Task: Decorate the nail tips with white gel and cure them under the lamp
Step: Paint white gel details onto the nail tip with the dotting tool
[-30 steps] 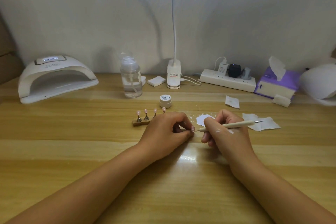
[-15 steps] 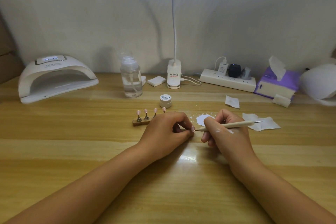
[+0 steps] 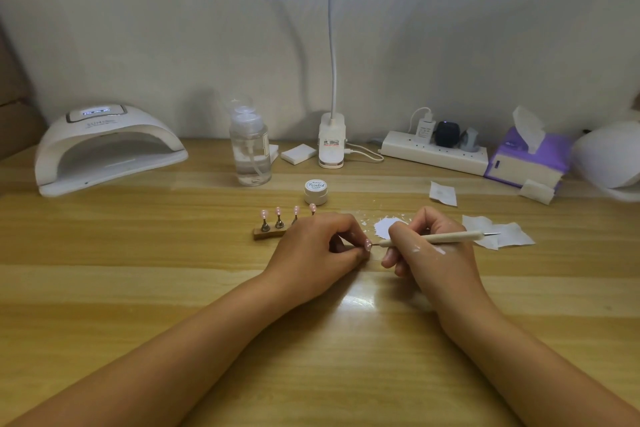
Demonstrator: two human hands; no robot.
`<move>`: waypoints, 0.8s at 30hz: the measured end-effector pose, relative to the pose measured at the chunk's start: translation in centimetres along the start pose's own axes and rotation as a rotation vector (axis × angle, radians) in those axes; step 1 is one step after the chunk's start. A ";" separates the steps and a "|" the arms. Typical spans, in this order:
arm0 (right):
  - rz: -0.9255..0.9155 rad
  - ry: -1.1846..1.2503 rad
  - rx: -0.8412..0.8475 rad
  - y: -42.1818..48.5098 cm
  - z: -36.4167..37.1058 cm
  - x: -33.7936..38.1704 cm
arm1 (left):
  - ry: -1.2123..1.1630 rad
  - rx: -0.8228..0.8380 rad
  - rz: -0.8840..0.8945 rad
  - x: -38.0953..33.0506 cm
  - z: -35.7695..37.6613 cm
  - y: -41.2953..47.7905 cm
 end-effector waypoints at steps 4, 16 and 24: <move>-0.020 -0.019 0.002 0.0 0.0 0.1 | -0.005 0.001 0.005 0.0 0.0 0.0; -0.036 -0.015 -0.004 0.2 0.0 0.0 | -0.011 0.002 0.013 -0.1 0.0 0.0; -0.022 0.032 -0.020 0.2 -0.2 0.1 | -0.010 -0.004 0.005 -0.2 0.0 -0.1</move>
Point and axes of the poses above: each hand's wrist, its own y-axis towards the middle knuckle, its own z-axis out of the palm, x = y × z, the point moved 5 cm from there along y, towards the middle knuckle, and after that the axes turned 7 degrees about -y, right-handed, at the moved point
